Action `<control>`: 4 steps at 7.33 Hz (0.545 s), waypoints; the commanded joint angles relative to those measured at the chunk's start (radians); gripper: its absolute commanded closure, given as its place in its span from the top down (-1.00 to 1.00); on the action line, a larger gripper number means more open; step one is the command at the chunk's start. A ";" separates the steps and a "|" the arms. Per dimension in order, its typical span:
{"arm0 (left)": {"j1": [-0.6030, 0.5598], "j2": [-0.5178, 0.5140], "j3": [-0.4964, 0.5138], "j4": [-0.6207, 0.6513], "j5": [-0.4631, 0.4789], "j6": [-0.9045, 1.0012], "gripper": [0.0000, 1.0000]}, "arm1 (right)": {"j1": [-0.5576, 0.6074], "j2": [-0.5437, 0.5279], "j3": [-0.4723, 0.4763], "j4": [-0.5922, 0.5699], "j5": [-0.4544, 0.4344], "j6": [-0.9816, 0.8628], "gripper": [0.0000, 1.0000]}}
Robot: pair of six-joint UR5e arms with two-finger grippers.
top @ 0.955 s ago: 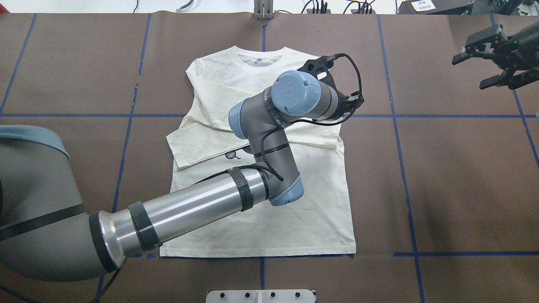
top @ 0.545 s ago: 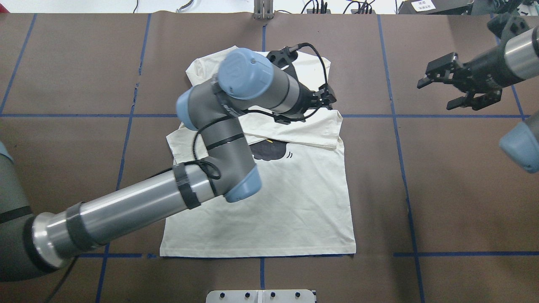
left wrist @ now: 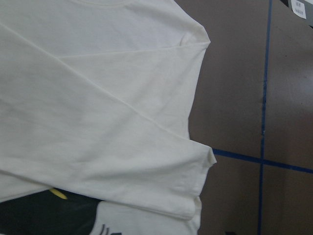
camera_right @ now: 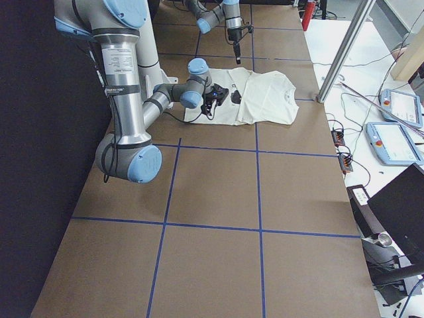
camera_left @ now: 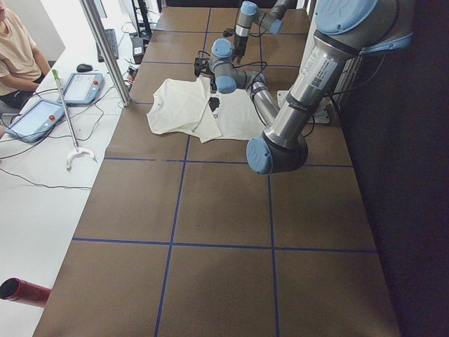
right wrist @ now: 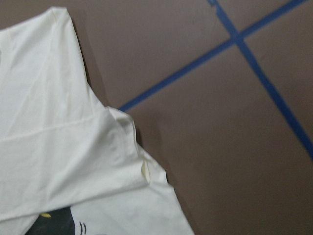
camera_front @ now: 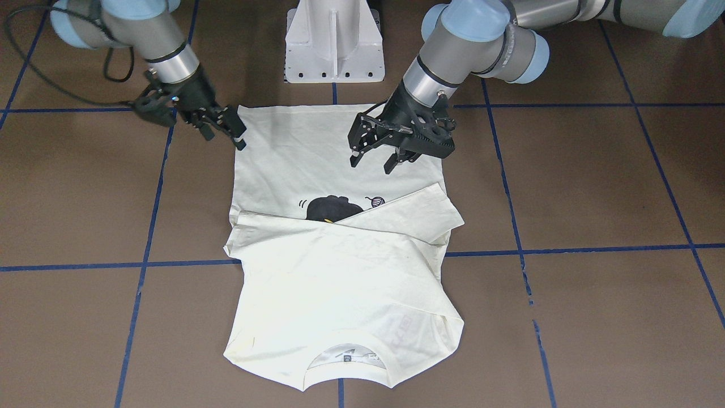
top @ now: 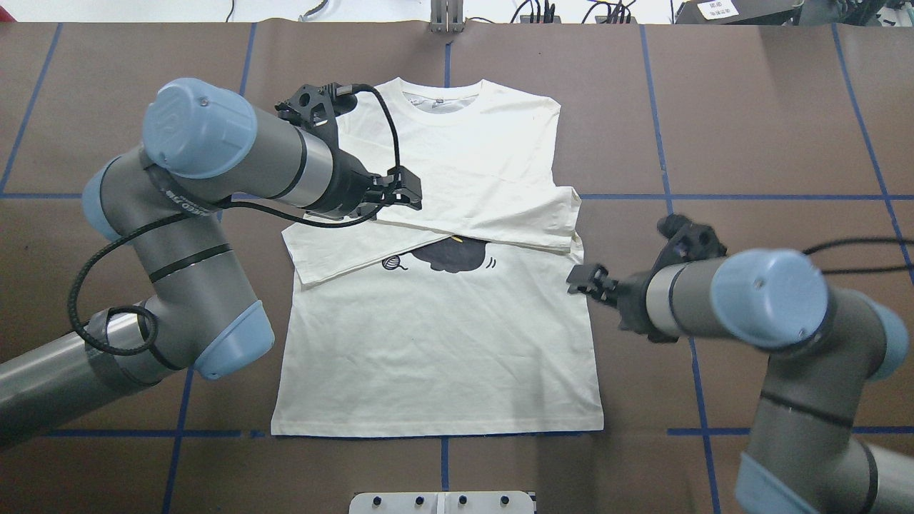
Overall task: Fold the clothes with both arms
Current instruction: 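Release the sleeve with the left gripper while the right gripper moves to the hem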
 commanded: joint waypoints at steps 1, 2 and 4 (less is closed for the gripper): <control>-0.004 0.018 -0.009 0.009 0.003 0.010 0.51 | -0.281 -0.003 0.026 -0.122 -0.268 0.154 0.88; -0.004 0.019 -0.009 0.009 0.003 0.010 0.51 | -0.307 -0.008 0.023 -0.145 -0.273 0.164 0.81; -0.002 0.027 -0.008 0.007 0.005 0.009 0.52 | -0.318 -0.009 0.020 -0.182 -0.302 0.173 0.62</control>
